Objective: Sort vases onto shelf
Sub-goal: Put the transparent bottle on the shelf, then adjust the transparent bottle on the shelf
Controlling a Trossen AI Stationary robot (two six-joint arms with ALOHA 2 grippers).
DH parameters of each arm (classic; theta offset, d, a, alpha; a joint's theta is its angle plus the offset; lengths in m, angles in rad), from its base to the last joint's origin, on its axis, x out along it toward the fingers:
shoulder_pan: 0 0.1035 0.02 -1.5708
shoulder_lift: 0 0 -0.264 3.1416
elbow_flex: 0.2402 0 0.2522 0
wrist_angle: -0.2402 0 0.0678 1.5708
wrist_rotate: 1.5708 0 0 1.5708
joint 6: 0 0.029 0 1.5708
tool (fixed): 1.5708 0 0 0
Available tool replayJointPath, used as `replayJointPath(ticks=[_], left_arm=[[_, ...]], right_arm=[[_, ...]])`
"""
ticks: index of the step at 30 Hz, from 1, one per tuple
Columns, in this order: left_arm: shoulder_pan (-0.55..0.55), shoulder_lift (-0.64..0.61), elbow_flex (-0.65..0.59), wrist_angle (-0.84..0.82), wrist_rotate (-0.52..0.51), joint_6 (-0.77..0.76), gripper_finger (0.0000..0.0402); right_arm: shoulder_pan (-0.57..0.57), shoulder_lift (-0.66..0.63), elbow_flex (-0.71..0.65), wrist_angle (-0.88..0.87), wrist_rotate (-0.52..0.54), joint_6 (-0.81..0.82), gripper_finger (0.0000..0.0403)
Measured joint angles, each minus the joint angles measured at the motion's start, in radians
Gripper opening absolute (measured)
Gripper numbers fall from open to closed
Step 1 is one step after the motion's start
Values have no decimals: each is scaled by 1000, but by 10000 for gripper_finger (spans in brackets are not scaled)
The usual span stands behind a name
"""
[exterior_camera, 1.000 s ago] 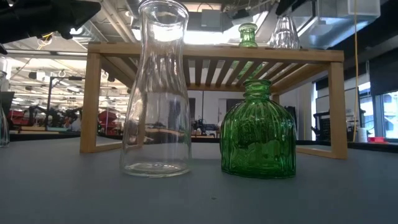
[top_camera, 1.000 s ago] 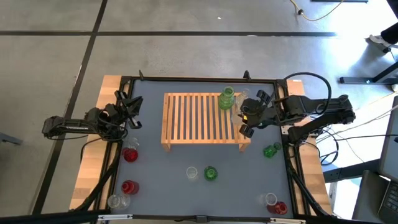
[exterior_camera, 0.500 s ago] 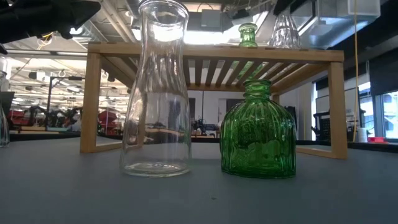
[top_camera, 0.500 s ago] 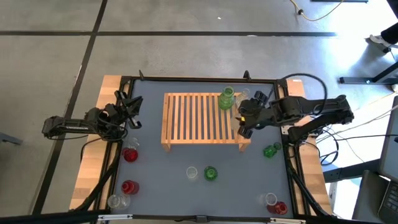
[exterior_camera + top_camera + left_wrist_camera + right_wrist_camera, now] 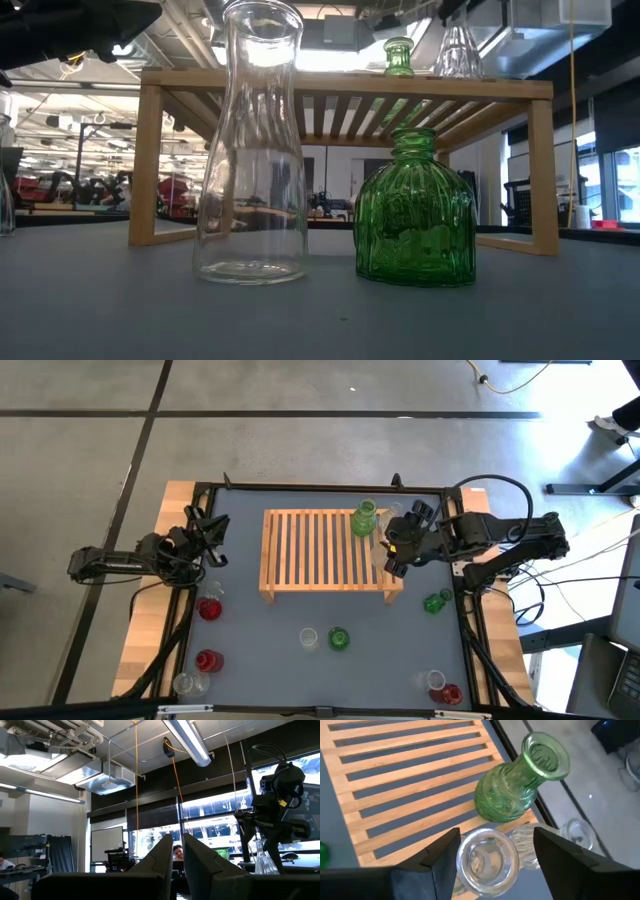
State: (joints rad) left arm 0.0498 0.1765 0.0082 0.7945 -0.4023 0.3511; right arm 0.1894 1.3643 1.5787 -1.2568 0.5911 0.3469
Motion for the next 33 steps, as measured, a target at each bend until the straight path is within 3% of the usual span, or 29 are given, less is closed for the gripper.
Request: replayJointPath(ticks=[16, 24, 33], left_arm=[[0, 0, 0, 0, 0, 0, 37], [0, 0, 0, 1, 0, 0, 37], [0, 0, 0, 1, 0, 0, 37]], right_arm=[[0, -5, 21, 68, 19, -103, 237], [1, -6, 127, 78, -63, -113, 237], [184, -12, 163, 19, -142, 6, 237]])
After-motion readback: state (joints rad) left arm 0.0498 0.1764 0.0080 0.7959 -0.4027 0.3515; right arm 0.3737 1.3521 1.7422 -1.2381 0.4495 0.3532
